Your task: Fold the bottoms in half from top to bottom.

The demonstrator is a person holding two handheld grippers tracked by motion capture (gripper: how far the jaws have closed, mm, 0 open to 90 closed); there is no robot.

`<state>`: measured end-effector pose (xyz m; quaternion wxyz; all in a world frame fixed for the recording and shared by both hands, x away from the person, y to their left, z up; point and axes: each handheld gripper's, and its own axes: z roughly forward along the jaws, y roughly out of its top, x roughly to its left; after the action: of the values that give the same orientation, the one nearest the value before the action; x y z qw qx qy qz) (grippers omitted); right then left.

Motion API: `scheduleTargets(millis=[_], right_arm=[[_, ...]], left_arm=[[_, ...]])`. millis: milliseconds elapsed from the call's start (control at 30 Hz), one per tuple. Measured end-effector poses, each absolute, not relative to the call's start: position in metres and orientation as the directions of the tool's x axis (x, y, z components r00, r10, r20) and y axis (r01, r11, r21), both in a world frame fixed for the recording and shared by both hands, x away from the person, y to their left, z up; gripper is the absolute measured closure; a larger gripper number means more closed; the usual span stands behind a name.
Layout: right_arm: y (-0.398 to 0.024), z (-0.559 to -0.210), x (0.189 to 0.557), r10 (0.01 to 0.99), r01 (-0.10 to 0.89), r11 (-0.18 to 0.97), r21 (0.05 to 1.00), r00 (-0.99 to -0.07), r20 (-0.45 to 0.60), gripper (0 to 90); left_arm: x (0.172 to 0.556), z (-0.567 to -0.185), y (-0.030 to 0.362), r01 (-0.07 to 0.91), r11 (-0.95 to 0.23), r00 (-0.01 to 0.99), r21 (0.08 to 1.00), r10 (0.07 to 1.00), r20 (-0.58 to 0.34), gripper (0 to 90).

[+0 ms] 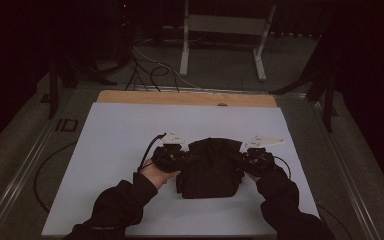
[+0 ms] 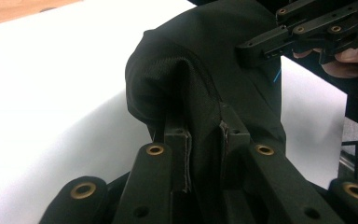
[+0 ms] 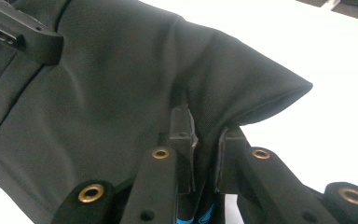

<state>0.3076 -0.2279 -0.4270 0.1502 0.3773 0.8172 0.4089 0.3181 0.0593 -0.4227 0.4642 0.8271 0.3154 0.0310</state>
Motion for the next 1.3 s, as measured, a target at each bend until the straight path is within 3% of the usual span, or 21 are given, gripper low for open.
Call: scheduleTargets(millis=[1300], right_arm=[[-0.161, -0.422, 0.339, 0.68, 0.448, 0.421, 0.788, -0.731, 0.053, 80.9]], left_arm=[[0.335, -0.419, 0.125, 0.525, -0.33, 0.761, 0.785, 0.594, -0.26, 78.2]])
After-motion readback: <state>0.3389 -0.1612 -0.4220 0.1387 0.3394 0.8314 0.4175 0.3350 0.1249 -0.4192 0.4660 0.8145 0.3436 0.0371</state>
